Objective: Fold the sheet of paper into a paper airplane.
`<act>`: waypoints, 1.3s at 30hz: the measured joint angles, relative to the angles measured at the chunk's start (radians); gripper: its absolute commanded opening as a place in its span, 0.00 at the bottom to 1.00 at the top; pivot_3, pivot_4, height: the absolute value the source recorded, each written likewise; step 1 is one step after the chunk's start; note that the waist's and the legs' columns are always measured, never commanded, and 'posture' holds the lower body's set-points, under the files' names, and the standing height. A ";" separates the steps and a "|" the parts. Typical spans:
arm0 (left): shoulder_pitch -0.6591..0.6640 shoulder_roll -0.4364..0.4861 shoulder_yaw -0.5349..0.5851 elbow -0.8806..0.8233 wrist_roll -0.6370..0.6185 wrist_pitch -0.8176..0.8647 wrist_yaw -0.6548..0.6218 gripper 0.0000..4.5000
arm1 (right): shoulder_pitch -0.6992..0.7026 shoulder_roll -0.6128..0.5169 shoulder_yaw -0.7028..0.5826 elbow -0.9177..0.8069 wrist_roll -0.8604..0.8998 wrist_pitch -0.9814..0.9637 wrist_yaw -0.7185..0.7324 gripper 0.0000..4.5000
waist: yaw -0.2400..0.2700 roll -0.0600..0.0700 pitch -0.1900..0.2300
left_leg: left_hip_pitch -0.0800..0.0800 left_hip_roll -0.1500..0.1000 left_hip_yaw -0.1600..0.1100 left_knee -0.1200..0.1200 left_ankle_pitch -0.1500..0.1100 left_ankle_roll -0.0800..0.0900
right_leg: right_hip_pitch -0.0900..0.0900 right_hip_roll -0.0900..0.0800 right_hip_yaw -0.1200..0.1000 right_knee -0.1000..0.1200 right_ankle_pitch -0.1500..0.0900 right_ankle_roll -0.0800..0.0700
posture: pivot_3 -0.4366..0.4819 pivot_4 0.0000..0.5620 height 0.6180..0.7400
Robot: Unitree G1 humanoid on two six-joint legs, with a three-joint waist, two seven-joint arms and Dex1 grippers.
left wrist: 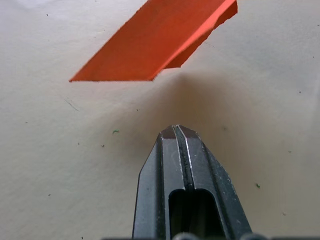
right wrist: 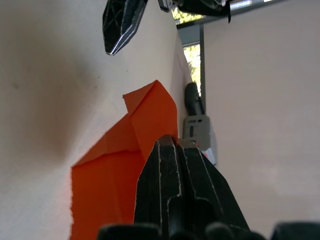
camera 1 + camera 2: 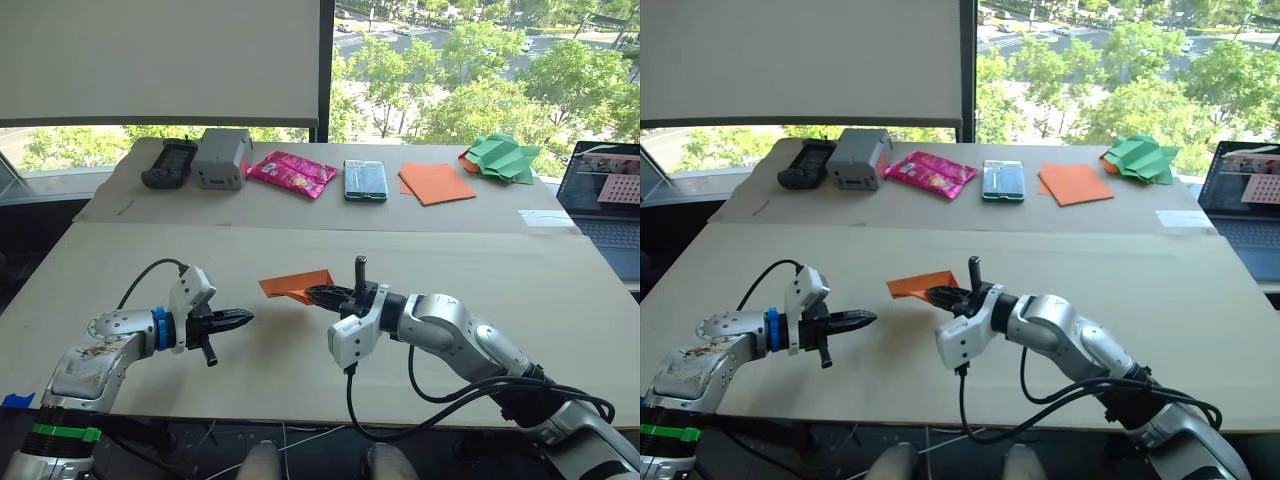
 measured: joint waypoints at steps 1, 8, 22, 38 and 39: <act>-0.002 0.000 -0.002 0.004 0.000 -0.001 -0.006 0.00 | -0.001 -0.001 0.009 0.052 -0.038 -0.058 -0.044 0.00 | 0.001 0.000 0.000 | 0.001 0.000 0.000 0.000 0.000 0.000 | 0.001 0.000 0.000 0.000 0.000 0.000 | 0.48 0.27 0.69; -0.010 0.000 -0.016 0.011 0.000 -0.003 -0.017 0.00 | -0.011 0.001 0.063 0.269 -0.151 -0.254 -0.159 0.00 | -0.002 -0.001 0.000 | 0.007 0.000 0.000 0.001 0.004 0.007 | 0.009 0.000 0.000 0.002 0.000 0.000 | 0.48 0.27 0.69; -0.007 0.000 -0.016 -0.047 -0.017 0.036 -0.010 0.00 | 0.065 -0.014 -0.070 0.008 0.395 0.027 0.329 0.57 | -0.002 -0.002 0.001 | 0.006 0.001 -0.001 0.001 0.005 0.009 | 0.010 0.002 0.001 0.005 0.000 0.000 | 0.48 0.27 0.69; -0.300 -0.143 -0.149 0.086 0.015 0.047 0.030 0.00 | 0.194 0.213 -0.258 -0.304 0.836 1.030 0.363 0.57 | 0.022 -0.001 0.000 | 0.002 0.000 -0.001 0.003 0.005 0.009 | 0.009 0.002 0.000 0.004 0.000 0.000 | 0.48 0.27 0.69; -0.312 -0.157 -0.166 0.117 0.037 0.025 0.030 0.00 | 0.196 0.219 -0.264 -0.309 0.837 1.049 0.352 0.57 | 0.022 -0.001 0.000 | 0.002 0.000 -0.001 0.003 0.005 0.009 | 0.009 0.002 0.000 0.004 0.000 0.000 | 0.48 0.27 0.69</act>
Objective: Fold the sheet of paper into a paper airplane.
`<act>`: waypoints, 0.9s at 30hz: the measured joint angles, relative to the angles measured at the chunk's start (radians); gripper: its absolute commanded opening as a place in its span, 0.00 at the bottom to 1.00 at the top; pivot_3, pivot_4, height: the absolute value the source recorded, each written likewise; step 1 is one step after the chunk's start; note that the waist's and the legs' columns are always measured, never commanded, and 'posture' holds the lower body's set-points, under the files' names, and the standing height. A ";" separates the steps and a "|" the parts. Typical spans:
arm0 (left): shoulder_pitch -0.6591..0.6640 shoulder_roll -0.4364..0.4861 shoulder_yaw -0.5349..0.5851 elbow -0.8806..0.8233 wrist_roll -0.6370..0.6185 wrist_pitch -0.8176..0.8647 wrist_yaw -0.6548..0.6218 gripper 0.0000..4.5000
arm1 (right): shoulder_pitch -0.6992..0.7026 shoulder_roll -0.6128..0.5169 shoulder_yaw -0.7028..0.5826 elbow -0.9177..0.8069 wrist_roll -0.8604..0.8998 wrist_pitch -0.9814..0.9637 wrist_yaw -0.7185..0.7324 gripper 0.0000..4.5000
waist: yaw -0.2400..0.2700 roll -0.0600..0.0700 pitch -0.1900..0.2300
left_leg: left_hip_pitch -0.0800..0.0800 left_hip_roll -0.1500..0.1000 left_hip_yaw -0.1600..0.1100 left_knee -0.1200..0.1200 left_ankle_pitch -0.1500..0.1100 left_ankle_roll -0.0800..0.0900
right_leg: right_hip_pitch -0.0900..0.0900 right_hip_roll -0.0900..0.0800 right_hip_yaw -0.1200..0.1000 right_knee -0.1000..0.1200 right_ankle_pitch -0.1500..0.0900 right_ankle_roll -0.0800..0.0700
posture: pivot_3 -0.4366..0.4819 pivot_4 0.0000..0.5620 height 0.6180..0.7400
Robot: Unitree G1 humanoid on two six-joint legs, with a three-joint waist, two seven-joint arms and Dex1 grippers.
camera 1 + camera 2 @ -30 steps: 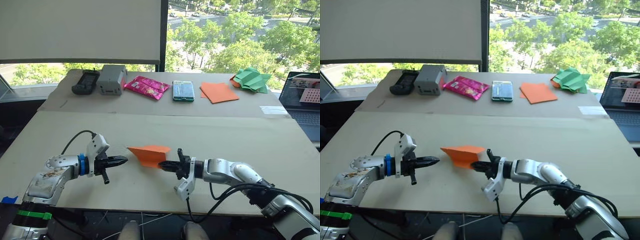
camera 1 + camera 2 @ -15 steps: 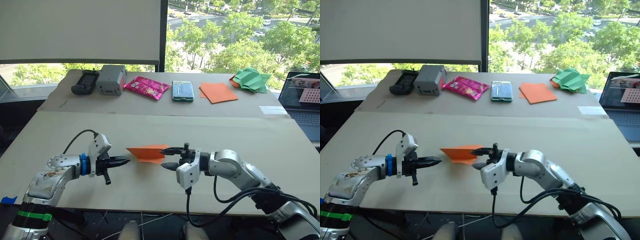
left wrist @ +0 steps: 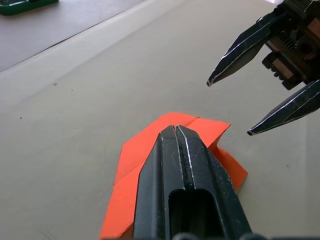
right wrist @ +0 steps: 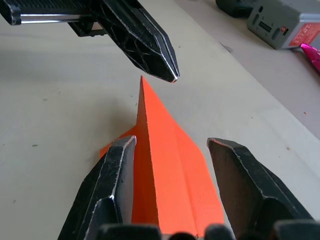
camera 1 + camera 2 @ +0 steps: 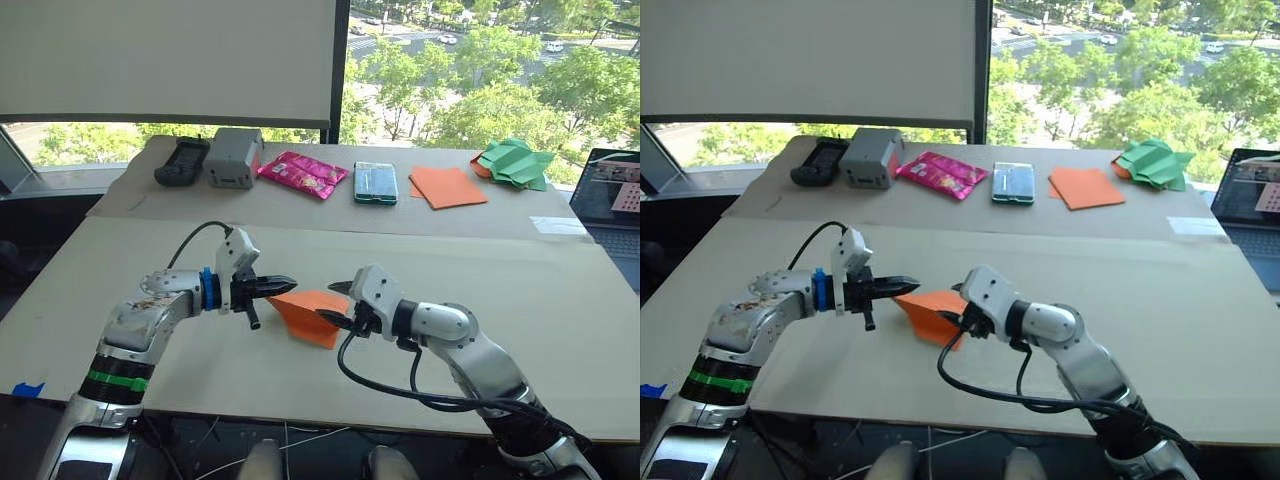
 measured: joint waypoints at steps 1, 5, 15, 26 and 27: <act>-0.011 -0.011 -0.016 0.031 0.017 -0.019 -0.001 0.00 | 0.003 0.007 -0.007 -0.005 0.004 0.016 -0.011 0.57 | 0.000 0.000 0.000 | 0.000 0.000 0.000 0.000 0.000 0.000 | 0.000 0.000 0.000 0.000 0.000 0.000 | 0.48 0.27 0.69; -0.021 -0.032 -0.059 0.116 0.074 -0.086 -0.023 0.00 | 0.016 0.026 -0.025 -0.049 0.012 0.065 -0.044 0.57 | -0.001 0.000 0.000 | -0.001 0.000 -0.001 -0.001 0.000 0.000 | 0.000 0.001 0.000 0.001 0.000 0.000 | 0.48 0.27 0.69; 0.083 0.005 -0.049 0.037 0.080 -0.110 -0.062 0.00 | 0.028 0.064 -0.106 -0.056 0.038 0.155 -0.104 0.57 | -0.001 0.001 0.000 | 0.000 0.001 -0.001 -0.001 -0.004 -0.007 | -0.001 0.001 0.000 -0.001 0.000 0.000 | 0.48 0.27 0.69; 0.146 0.004 -0.049 0.022 0.083 -0.110 -0.034 0.00 | 0.008 0.077 -0.128 -0.012 0.122 0.326 -0.091 0.57 | 0.000 0.001 0.000 | -0.001 0.000 -0.001 0.000 -0.004 -0.006 | -0.001 0.001 0.000 -0.001 0.000 0.000 | 0.48 0.27 0.69; 0.147 0.003 -0.049 0.020 0.083 -0.110 -0.033 0.00 | 0.008 0.086 -0.140 -0.008 0.136 0.350 -0.093 0.57 | -0.001 0.001 0.000 | -0.001 0.000 -0.001 0.000 -0.004 -0.006 | -0.001 0.001 0.000 -0.001 0.000 0.000 | 0.48 0.27 0.69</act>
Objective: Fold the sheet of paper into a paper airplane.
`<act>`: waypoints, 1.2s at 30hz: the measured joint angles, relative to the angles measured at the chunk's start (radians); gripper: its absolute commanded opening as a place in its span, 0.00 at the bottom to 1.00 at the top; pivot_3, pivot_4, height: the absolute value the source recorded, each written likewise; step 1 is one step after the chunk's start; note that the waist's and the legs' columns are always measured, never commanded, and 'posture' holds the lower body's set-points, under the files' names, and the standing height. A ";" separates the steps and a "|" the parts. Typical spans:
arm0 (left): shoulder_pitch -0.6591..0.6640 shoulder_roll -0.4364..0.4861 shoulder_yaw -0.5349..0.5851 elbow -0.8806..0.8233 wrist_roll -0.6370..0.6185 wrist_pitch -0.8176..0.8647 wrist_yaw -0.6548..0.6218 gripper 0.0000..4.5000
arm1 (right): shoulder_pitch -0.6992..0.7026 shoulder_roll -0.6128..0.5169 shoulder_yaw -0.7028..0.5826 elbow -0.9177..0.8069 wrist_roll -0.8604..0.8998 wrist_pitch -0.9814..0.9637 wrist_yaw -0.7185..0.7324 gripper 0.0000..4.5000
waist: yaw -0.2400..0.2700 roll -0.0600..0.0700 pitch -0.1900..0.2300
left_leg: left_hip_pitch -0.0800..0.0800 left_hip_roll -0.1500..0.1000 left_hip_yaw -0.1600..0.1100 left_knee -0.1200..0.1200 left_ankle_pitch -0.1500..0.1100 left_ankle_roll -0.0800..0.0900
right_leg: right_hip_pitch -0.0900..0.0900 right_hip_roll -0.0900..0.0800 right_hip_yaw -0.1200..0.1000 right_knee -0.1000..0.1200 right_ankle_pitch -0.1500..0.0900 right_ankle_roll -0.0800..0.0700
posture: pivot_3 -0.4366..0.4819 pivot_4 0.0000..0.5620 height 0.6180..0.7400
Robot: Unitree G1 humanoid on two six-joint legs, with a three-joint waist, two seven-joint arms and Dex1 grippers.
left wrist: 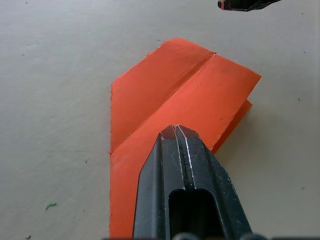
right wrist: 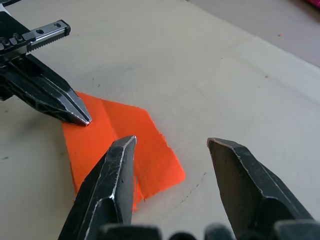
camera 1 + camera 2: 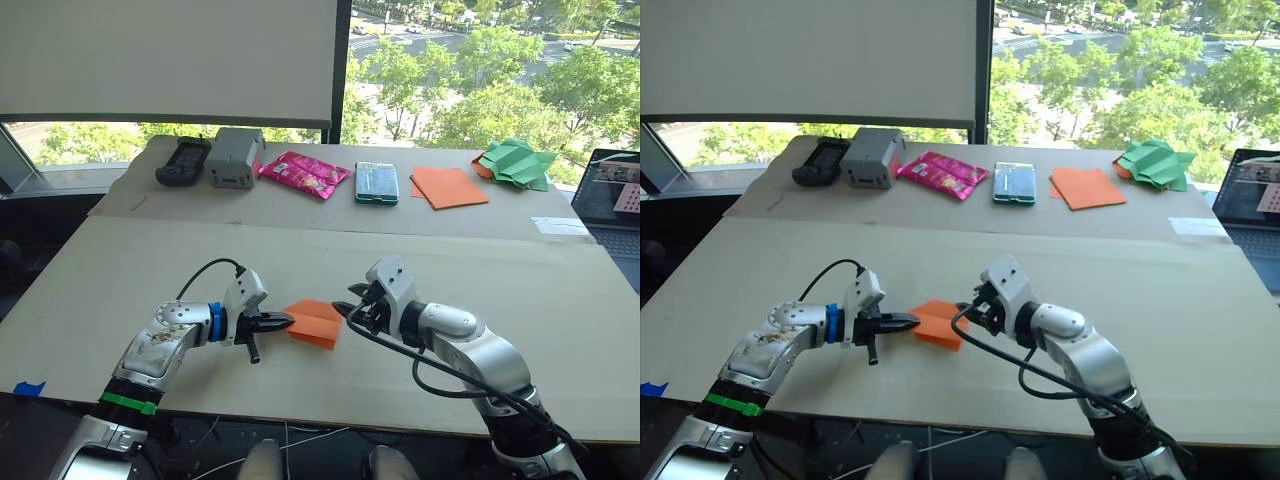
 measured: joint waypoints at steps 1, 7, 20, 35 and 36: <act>0.003 0.000 0.000 -0.005 0.000 0.000 0.002 0.00 | -0.002 0.015 -0.018 0.005 0.020 0.034 -0.004 0.57 | 0.000 0.000 0.000 | 0.000 0.000 0.000 0.000 0.000 0.000 | 0.000 0.000 0.000 0.000 0.000 0.000 | 0.48 0.27 0.69; 0.022 0.000 -0.003 -0.054 0.000 0.000 0.007 0.00 | -0.054 0.070 -0.142 0.098 0.143 0.249 -0.025 0.57 | 0.000 0.001 0.000 | 0.000 0.000 0.000 0.000 0.000 0.000 | 0.000 0.000 0.000 0.000 0.000 0.000 | 0.48 0.27 0.69; 0.039 0.000 -0.003 -0.061 0.000 0.001 0.009 0.00 | -0.131 0.143 -0.248 0.262 0.312 0.411 -0.021 0.57 | -0.008 0.002 0.000 | 0.000 0.000 0.000 0.000 0.000 0.000 | -0.001 0.000 0.000 0.000 0.000 0.000 | 0.48 0.27 0.69; 0.040 0.001 -0.003 -0.071 0.000 0.004 0.010 0.00 | -0.165 0.176 -0.252 0.380 0.313 0.380 -0.033 0.31 | -0.013 0.002 0.000 | -0.001 0.000 -0.001 0.000 0.000 0.001 | -0.001 0.000 0.000 0.001 0.000 0.000 | 0.48 0.27 0.69; 0.040 0.002 -0.003 -0.071 0.000 0.005 0.010 0.00 | -0.165 0.174 -0.252 0.383 0.313 0.377 -0.033 0.25 | -0.014 0.002 0.000 | -0.001 0.000 -0.001 0.000 0.000 0.001 | -0.001 0.000 0.000 0.001 0.000 0.000 | 0.48 0.27 0.69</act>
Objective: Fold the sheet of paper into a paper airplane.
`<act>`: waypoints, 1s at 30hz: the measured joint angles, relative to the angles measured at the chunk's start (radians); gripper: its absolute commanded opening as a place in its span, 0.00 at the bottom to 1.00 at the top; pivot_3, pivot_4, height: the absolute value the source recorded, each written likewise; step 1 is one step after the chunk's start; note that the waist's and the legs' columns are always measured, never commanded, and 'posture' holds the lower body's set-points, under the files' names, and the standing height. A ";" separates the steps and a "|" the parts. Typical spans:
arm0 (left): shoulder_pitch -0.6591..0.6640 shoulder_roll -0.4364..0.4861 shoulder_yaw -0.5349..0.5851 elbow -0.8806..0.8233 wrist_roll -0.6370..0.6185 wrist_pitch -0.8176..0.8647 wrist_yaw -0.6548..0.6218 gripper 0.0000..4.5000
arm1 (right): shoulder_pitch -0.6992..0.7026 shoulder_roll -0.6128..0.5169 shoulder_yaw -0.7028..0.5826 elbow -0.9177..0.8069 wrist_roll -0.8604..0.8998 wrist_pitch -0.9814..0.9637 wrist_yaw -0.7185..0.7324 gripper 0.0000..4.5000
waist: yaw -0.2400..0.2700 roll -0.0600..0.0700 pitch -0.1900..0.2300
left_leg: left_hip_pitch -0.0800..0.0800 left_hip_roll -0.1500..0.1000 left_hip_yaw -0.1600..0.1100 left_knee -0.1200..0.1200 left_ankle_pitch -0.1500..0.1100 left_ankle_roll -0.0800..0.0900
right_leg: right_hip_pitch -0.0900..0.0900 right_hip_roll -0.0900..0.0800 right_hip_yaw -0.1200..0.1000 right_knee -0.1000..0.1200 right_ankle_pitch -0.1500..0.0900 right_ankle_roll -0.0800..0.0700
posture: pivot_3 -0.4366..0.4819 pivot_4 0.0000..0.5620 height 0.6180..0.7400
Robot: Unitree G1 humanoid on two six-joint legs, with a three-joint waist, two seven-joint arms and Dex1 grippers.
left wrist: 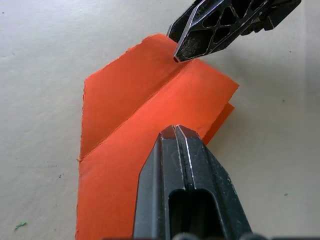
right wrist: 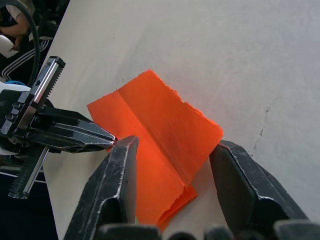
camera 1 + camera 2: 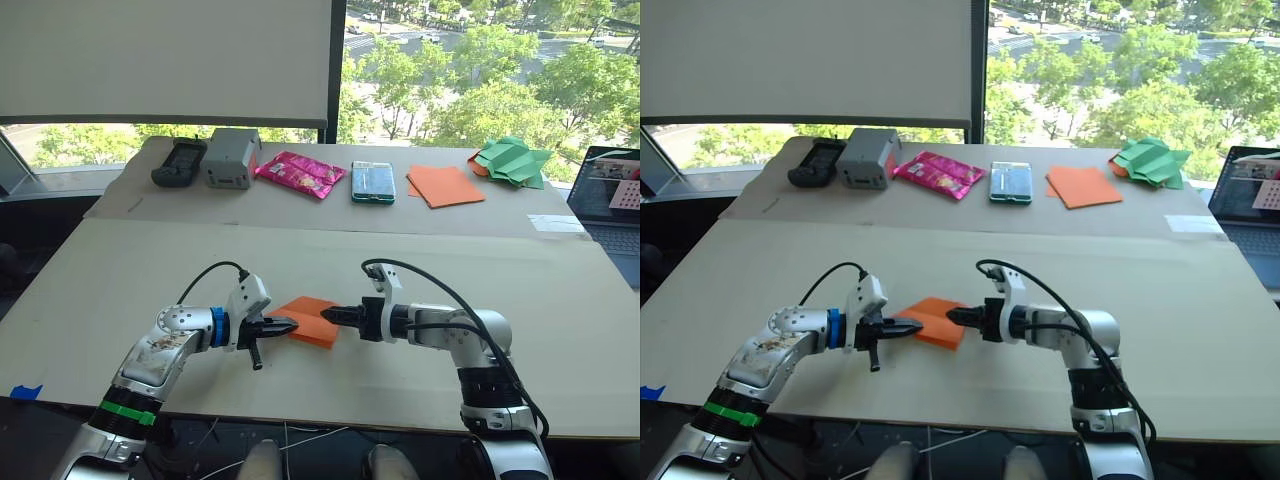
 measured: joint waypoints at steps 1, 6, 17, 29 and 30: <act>0.001 0.001 0.000 -0.001 0.000 0.001 0.000 0.00 | 0.000 -0.002 0.000 0.001 0.000 -0.004 0.000 0.17 | -0.001 0.000 0.000 | 0.000 0.000 0.000 0.000 0.000 0.000 | 0.000 0.000 0.000 0.000 0.000 0.000 | 0.48 0.27 0.69; 0.005 0.001 0.000 -0.003 0.000 0.016 0.000 0.00 | 0.000 0.000 -0.001 0.001 0.000 -0.015 -0.001 0.01 | -0.005 0.000 0.000 | 0.000 0.000 0.000 0.000 0.000 0.000 | 0.000 0.000 0.000 0.000 0.000 0.000 | 0.48 0.27 0.69; 0.009 0.009 0.003 -0.008 -0.002 0.035 0.002 0.00 | 0.150 -0.156 0.253 -0.228 -0.173 -0.465 0.122 0.01 | -0.008 0.000 0.000 | 0.000 0.000 0.000 0.000 -0.001 -0.002 | 0.000 0.000 0.000 -0.002 0.000 0.000 | 0.48 0.27 0.69; 0.050 0.068 0.048 -0.001 -0.003 0.035 0.000 0.00 | 0.239 -0.321 0.543 -0.140 -0.662 -1.292 0.181 0.01 | -0.008 0.000 0.001 | 0.000 0.000 0.000 -0.001 -0.002 -0.003 | 0.000 -0.001 0.000 -0.006 0.000 0.000 | 0.48 0.27 0.69; 0.056 0.072 0.051 -0.001 -0.003 0.036 0.000 0.00 | 0.238 -0.325 0.559 -0.110 -0.707 -1.350 0.172 0.01 | -0.007 0.000 0.001 | 0.000 0.000 0.000 -0.001 -0.002 -0.003 | 0.000 -0.001 0.000 -0.007 0.000 0.000 | 0.48 0.27 0.69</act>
